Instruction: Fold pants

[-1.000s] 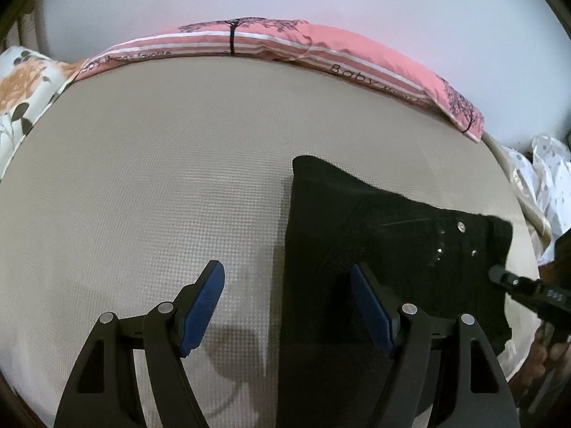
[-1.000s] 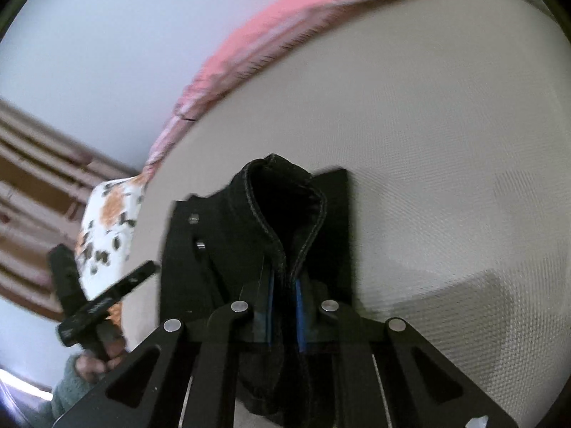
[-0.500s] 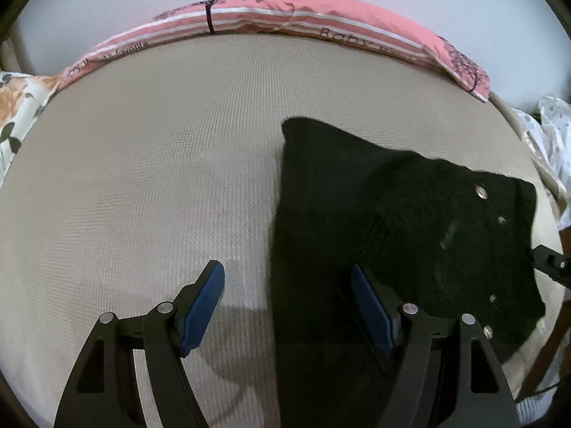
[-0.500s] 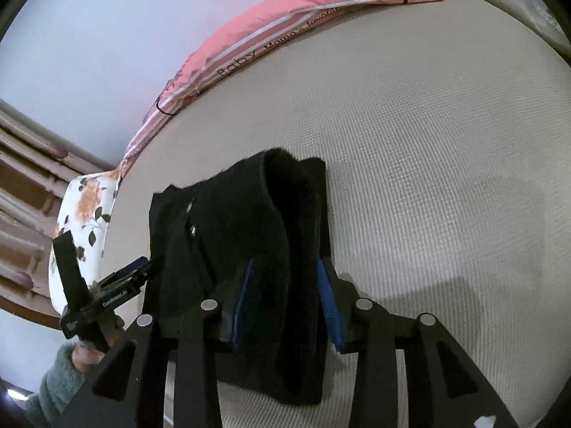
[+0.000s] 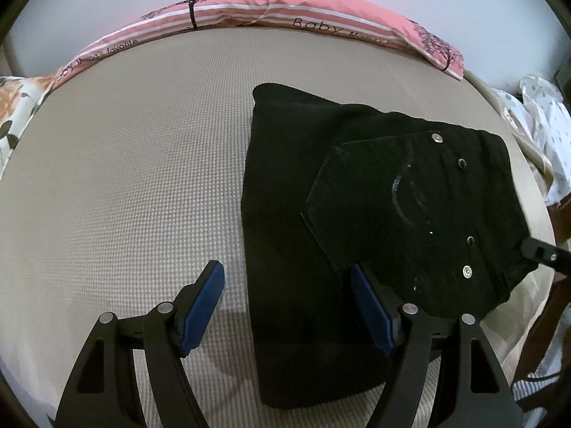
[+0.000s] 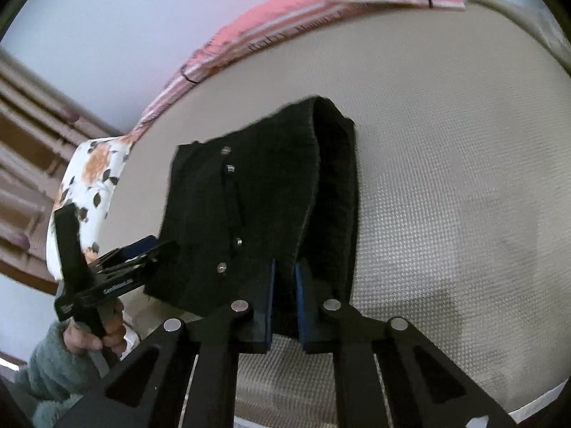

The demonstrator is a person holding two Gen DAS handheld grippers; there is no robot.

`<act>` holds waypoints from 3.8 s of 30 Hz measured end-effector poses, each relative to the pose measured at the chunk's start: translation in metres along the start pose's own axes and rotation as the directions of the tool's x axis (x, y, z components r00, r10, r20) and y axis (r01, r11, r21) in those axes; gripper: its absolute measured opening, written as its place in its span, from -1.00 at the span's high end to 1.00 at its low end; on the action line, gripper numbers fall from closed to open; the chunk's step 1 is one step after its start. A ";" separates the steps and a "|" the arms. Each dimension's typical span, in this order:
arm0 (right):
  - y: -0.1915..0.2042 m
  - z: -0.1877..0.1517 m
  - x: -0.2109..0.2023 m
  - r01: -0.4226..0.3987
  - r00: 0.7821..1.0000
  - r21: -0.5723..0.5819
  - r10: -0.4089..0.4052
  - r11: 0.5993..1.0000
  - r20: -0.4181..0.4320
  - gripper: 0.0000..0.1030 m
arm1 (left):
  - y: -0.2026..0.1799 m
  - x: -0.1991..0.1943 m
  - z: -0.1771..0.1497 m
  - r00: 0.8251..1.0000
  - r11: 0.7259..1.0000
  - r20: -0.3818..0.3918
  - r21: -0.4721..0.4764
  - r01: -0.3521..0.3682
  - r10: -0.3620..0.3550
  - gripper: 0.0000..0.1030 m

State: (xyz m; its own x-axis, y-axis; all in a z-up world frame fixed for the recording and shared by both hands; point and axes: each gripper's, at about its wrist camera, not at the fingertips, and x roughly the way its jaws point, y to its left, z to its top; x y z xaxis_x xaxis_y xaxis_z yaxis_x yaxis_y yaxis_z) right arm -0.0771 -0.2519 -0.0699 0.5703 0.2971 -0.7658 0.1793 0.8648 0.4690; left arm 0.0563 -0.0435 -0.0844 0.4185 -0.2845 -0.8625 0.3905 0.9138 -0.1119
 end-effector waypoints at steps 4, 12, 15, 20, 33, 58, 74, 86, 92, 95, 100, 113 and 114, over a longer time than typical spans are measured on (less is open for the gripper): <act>-0.002 -0.005 -0.005 0.024 1.000 -0.002 -0.024 1.000 -0.005 0.83 | -0.001 -0.006 -0.006 1.000 1.000 0.002 0.015 -0.006 0.006 -0.44; -0.010 -0.014 0.015 0.084 0.995 0.001 -0.084 0.996 -0.051 0.83 | -0.011 0.004 -0.021 0.996 0.994 0.011 0.068 -0.088 0.087 -0.44; -0.012 -0.013 0.014 0.081 0.995 0.010 -0.081 0.997 -0.056 0.83 | -0.013 0.004 -0.022 0.995 0.992 0.016 0.077 -0.097 0.096 -0.44; -0.014 -0.013 0.014 0.067 0.996 0.034 -0.066 0.997 -0.053 0.72 | -0.009 0.005 -0.021 0.996 0.994 0.011 0.052 -0.094 0.093 -0.52; -0.010 -0.003 0.006 0.097 0.994 0.053 -0.094 0.994 -0.046 0.25 | 0.001 -0.015 -0.010 0.998 0.999 0.054 0.020 -0.030 0.029 -0.54; -0.064 0.025 0.044 -0.147 0.983 0.169 0.164 0.975 -0.088 -0.11 | 0.060 0.026 0.024 0.880 0.852 -0.075 -0.300 0.429 -0.469 -0.54; -0.080 0.049 0.067 -0.366 0.910 0.169 0.390 0.915 -0.141 0.01 | 0.071 0.052 0.051 0.761 0.741 -0.077 -0.314 0.594 -0.644 -0.54; -0.063 0.052 0.083 -0.401 0.898 0.165 0.423 0.901 -0.123 0.25 | 0.033 0.047 0.050 0.892 0.884 -0.025 -0.149 0.443 -0.451 -0.26; -0.060 0.045 0.077 -0.378 0.914 0.210 0.400 0.902 -0.072 0.36 | 0.029 0.044 0.045 0.934 0.924 -0.015 -0.146 0.352 -0.358 0.27; -0.054 0.044 0.071 -0.356 0.925 0.214 0.376 0.910 -0.057 0.41 | 0.019 0.037 0.043 0.959 0.956 -0.020 -0.092 0.280 -0.283 0.38; -0.037 0.050 0.066 -0.293 0.949 0.197 0.310 0.936 -0.058 0.44 | 0.003 0.031 0.043 0.984 0.983 -0.027 -0.041 0.177 -0.179 0.47; -0.004 0.061 0.067 -0.254 0.962 0.155 0.266 0.955 -0.060 0.49 | 0.004 -0.001 0.056 0.989 0.989 0.017 -0.019 0.144 -0.144 0.59; -0.001 0.063 0.068 -0.256 0.962 0.151 0.267 0.955 -0.058 0.49 | 0.005 -0.002 0.059 0.990 0.989 0.021 -0.024 0.143 -0.143 0.59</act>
State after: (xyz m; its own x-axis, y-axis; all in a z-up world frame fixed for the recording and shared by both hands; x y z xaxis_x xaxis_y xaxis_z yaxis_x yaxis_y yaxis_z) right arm 0.0123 -0.2578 -0.0945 0.5497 0.5407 -0.6368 0.1456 0.6886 0.7104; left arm 0.1057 -0.0556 -0.0539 0.3756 -0.4180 -0.8271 0.4270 0.8702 -0.2459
